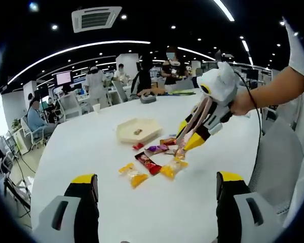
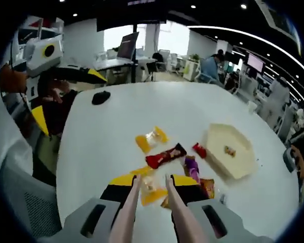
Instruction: Place the target food into the container with the food tongs after gripping and lifting it, then release it inside without dropping or visibly crushing the food.
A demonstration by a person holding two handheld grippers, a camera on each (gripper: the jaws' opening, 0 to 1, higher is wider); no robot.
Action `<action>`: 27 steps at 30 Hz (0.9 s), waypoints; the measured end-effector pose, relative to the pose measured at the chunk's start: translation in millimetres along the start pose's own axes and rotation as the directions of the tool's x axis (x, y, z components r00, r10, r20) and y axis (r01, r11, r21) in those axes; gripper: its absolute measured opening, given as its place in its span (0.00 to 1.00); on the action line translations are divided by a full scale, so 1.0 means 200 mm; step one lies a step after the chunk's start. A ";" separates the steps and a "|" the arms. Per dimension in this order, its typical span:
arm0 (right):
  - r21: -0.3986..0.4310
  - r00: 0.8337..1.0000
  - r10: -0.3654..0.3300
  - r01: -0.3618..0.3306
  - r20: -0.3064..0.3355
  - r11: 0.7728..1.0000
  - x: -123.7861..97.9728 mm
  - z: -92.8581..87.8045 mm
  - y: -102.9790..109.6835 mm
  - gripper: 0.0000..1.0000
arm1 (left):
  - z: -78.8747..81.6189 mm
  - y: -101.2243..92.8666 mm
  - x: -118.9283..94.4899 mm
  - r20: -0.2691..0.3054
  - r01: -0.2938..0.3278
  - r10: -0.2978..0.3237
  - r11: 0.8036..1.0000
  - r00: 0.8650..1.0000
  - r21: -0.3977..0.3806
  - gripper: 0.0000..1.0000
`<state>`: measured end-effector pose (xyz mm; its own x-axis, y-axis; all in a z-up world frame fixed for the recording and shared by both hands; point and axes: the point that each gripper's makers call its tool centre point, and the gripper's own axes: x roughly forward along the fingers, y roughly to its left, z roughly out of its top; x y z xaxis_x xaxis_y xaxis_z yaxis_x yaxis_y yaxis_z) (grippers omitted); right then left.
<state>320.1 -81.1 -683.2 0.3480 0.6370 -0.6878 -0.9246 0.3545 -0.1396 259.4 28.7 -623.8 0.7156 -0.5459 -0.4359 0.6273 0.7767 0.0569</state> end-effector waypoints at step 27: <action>-0.155 0.975 0.148 -0.174 -0.166 0.972 0.27 -0.12 0.02 0.28 | -0.15 0.02 -0.09 -0.067 -0.032 0.027 0.996 0.997 -0.079 0.93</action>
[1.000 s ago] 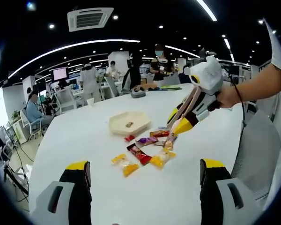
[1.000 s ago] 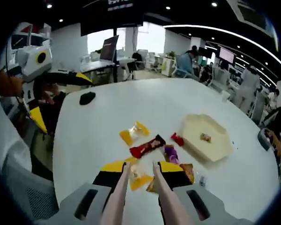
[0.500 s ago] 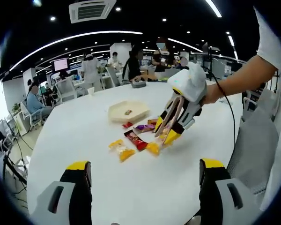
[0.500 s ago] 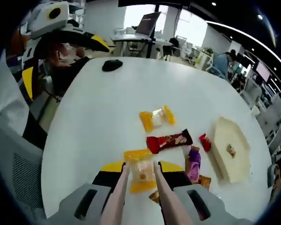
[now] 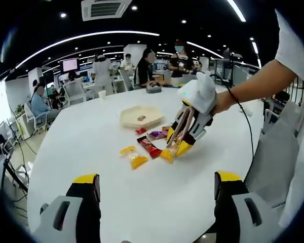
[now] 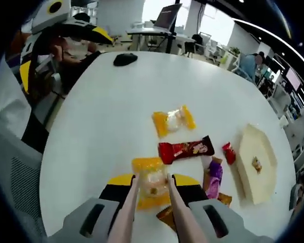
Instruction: Place the target food into the container with the food tongs after gripping and lifting it, then release it inside without dropping or visibly crushing the food.
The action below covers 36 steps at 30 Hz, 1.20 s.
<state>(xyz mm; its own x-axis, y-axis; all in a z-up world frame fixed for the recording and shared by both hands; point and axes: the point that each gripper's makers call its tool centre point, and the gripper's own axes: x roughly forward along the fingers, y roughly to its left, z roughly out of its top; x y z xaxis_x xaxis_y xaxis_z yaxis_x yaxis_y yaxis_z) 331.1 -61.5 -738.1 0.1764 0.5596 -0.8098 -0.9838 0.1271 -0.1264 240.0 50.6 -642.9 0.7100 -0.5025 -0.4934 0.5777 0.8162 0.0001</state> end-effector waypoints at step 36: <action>0.118 0.999 0.020 -0.024 0.031 0.993 0.03 -0.01 0.00 0.20 | 0.00 -0.01 0.00 -0.001 0.018 -0.018 0.999 1.000 -0.033 0.85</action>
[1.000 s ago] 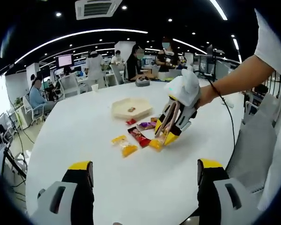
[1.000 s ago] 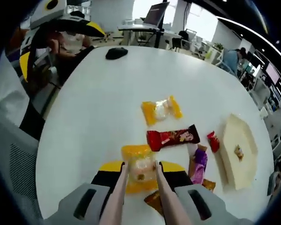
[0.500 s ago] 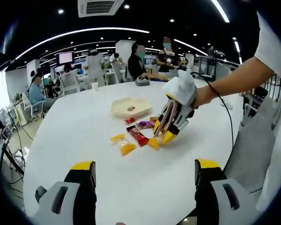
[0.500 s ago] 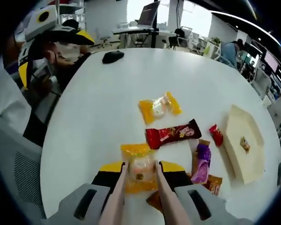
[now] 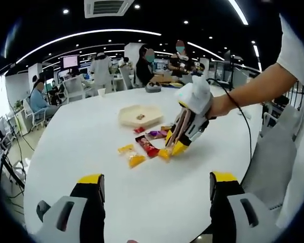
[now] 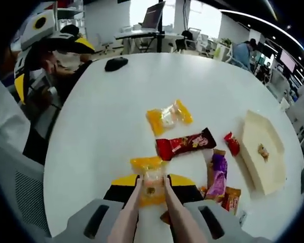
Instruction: Place the target food into the container with the food tongs after gripping and lifting it, then release it inside without dropping or visibly crushing the food.
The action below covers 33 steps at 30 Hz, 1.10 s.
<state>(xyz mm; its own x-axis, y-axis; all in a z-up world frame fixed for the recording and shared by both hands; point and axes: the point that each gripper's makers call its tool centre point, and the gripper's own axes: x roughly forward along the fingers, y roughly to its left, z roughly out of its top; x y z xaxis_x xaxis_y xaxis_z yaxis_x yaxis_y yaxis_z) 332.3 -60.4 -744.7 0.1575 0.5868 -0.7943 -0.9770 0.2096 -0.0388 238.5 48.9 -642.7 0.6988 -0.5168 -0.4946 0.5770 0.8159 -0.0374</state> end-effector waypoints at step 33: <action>0.381 0.933 -0.291 0.196 0.211 0.904 -0.51 0.03 -0.02 0.21 | 0.14 -0.07 -0.01 0.055 0.083 -0.086 0.995 0.995 0.053 0.90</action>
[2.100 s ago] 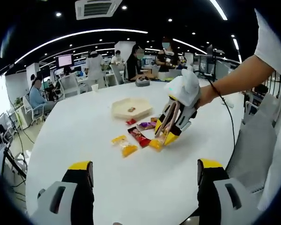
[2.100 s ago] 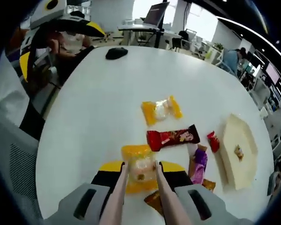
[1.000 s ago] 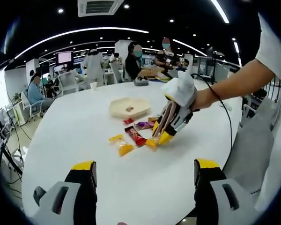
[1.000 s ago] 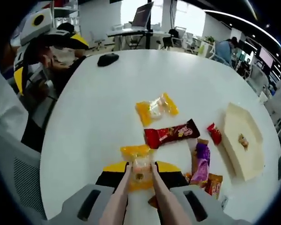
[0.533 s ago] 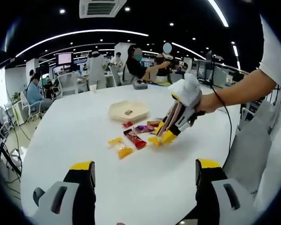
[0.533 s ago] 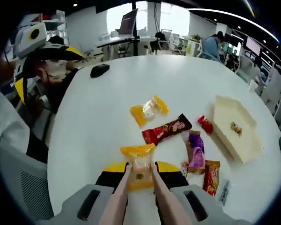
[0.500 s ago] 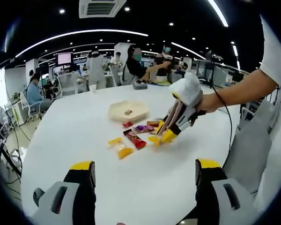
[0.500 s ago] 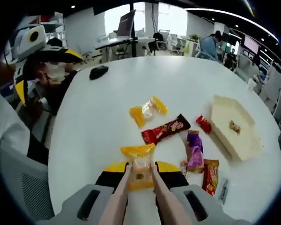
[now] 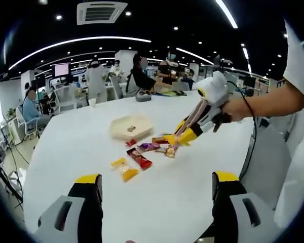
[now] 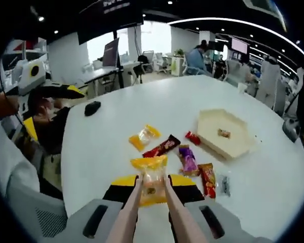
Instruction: Place the target food into the container with the food tongs after gripping and lifting it, then release it inside without dropping or visibly crushing the food.
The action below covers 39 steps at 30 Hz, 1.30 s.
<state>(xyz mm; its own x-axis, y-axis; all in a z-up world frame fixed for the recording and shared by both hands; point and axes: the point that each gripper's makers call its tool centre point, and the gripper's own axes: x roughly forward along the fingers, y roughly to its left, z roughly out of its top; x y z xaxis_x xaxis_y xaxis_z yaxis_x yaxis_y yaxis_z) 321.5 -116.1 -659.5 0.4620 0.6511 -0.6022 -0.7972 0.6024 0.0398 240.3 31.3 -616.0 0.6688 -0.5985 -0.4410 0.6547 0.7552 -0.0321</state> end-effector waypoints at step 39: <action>0.272 0.914 -0.380 0.332 0.144 0.903 -0.81 -0.18 -0.04 0.22 | 0.16 -0.18 0.06 0.027 0.149 -0.155 0.978 0.988 0.147 0.88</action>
<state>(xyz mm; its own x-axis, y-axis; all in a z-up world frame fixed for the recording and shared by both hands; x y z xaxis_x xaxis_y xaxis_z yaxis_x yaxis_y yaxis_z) 239.2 -242.8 -591.4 0.7807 0.4326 -0.4509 -0.4604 0.8861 0.0529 236.7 -12.0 -590.9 0.5690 -0.7152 -0.4059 0.7917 0.6099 0.0351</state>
